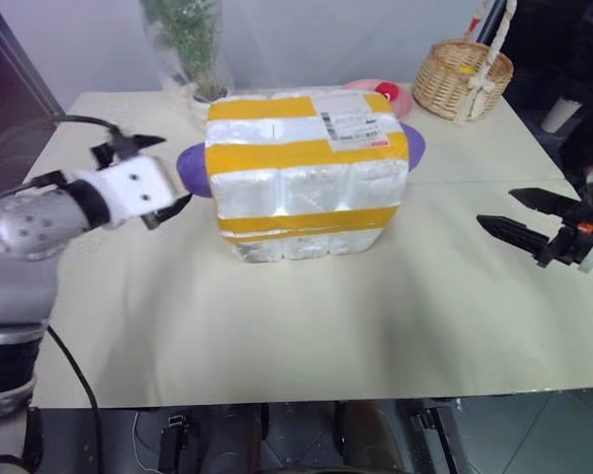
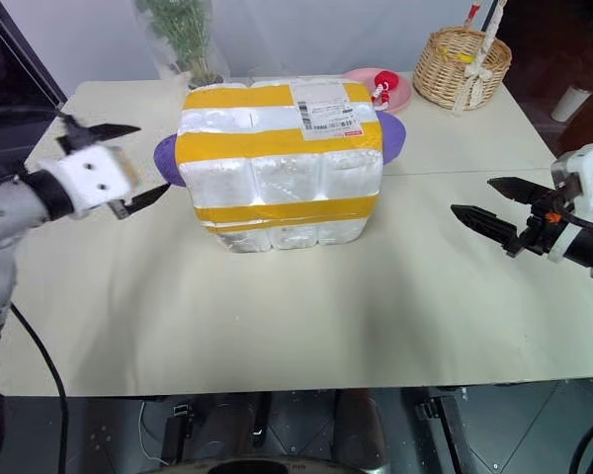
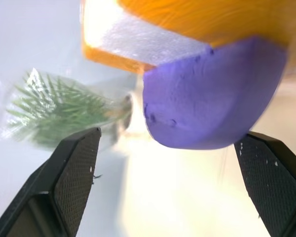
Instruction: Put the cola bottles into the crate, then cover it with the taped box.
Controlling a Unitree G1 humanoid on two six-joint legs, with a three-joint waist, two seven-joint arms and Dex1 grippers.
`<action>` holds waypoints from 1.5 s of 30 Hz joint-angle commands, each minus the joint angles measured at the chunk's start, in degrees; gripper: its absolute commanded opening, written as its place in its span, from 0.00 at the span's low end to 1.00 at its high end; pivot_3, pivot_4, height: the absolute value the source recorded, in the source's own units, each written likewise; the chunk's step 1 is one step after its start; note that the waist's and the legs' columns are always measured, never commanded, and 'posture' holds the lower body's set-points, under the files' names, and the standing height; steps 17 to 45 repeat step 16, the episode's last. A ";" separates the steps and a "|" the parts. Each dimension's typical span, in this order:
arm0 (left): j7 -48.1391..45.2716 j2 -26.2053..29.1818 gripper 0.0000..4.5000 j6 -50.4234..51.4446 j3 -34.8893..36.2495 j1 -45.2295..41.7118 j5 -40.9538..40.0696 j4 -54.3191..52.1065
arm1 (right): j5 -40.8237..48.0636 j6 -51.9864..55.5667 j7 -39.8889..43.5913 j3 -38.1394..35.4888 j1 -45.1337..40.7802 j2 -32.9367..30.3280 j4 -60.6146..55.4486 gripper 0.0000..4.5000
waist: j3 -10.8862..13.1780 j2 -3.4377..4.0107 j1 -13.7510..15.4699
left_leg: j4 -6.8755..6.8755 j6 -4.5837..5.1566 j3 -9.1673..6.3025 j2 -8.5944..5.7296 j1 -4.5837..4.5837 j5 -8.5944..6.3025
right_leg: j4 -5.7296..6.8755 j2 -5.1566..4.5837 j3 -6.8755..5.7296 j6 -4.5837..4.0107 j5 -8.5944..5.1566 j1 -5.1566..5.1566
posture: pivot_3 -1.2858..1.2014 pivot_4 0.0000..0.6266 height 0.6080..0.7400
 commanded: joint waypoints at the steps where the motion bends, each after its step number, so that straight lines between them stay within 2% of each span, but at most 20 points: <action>1: -11.50 2.39 0.97 18.30 12.50 -0.63 -22.47 3.27 | 2.60 -0.21 2.89 -1.81 -0.81 -1.97 -2.51 1.00 | 0.00 0.00 -0.13 | 0.01 0.00 0.00 0.00 0.00 0.00 | 0.00 0.00 0.00 0.00 0.00 0.00 | 0.52 0.24 0.98; 4: -20.70 8.06 0.97 32.80 17.31 -3.19 -36.03 11.68 | 4.38 0.13 6.59 -0.85 -1.22 -3.50 -3.33 1.00 | 0.01 0.00 -0.40 | 0.00 0.00 0.00 0.00 0.01 0.00 | 0.02 0.01 0.00 0.02 -0.02 0.00 | 0.52 0.24 0.98; 7: -29.07 14.33 0.97 38.23 14.67 -6.85 -41.65 18.73 | 6.23 1.16 10.52 1.42 -3.06 -5.77 -3.77 1.00 | 0.01 0.01 -0.39 | -0.01 0.00 -0.02 0.01 0.04 0.00 | 0.03 0.01 -0.02 0.02 -0.03 0.02 | 0.52 0.24 0.98; 16: -29.16 14.66 0.97 33.88 7.64 -9.71 -40.78 19.96 | 9.07 3.39 14.31 4.77 -6.57 -7.27 -5.27 1.00 | 0.00 0.03 -0.14 | -0.01 -0.01 -0.02 0.01 0.05 0.00 | 0.00 0.00 -0.01 0.01 -0.03 0.06 | 0.52 0.24 0.98; 45: -29.16 14.66 0.97 33.88 7.64 -9.71 -40.78 19.96 | 9.07 3.39 14.31 4.77 -6.57 -7.27 -5.27 1.00 | 0.00 0.03 -0.14 | -0.01 -0.01 -0.02 0.01 0.05 0.00 | 0.00 0.00 -0.01 0.01 -0.03 0.06 | 0.52 0.24 0.98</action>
